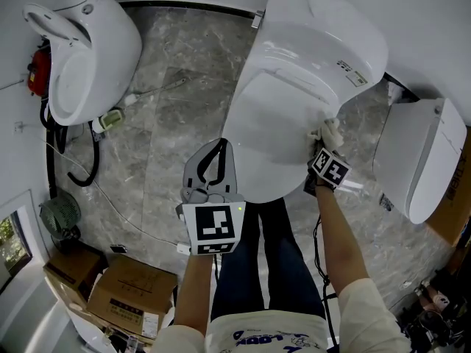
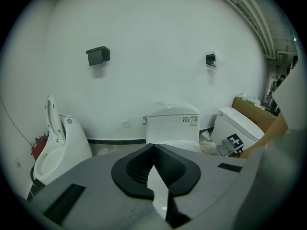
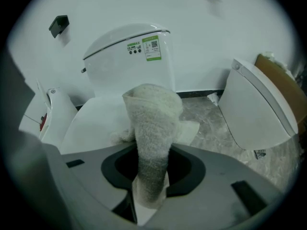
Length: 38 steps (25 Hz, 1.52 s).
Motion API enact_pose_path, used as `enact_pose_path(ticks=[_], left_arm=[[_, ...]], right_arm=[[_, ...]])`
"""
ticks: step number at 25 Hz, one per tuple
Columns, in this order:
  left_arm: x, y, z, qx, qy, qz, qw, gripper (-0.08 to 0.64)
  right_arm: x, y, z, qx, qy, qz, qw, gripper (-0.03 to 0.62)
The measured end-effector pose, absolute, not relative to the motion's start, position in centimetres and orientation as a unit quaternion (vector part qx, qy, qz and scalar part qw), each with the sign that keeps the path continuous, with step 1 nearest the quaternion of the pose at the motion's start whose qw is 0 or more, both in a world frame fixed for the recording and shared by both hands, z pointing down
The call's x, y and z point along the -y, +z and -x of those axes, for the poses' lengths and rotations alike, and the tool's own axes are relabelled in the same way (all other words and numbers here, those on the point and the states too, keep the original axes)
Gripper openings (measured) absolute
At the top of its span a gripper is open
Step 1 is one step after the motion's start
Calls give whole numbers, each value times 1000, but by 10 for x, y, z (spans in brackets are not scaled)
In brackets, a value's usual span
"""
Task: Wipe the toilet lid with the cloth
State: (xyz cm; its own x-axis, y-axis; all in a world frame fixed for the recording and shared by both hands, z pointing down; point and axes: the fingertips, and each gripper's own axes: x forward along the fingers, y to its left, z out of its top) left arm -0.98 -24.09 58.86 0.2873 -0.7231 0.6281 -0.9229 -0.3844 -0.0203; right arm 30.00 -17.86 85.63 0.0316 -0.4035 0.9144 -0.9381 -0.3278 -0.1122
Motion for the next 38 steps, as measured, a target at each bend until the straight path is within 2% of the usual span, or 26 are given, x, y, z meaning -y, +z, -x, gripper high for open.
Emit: enact_pose_path(ticks=[21,38], left_arm=[[216,588,36,524,277,-785,180,3],[194,586,57,533,272,-781,180,3]], right_arm=[[71,861,-236,479,507,-662,275,115],[10,868,-161,502,534,-612,298,112]])
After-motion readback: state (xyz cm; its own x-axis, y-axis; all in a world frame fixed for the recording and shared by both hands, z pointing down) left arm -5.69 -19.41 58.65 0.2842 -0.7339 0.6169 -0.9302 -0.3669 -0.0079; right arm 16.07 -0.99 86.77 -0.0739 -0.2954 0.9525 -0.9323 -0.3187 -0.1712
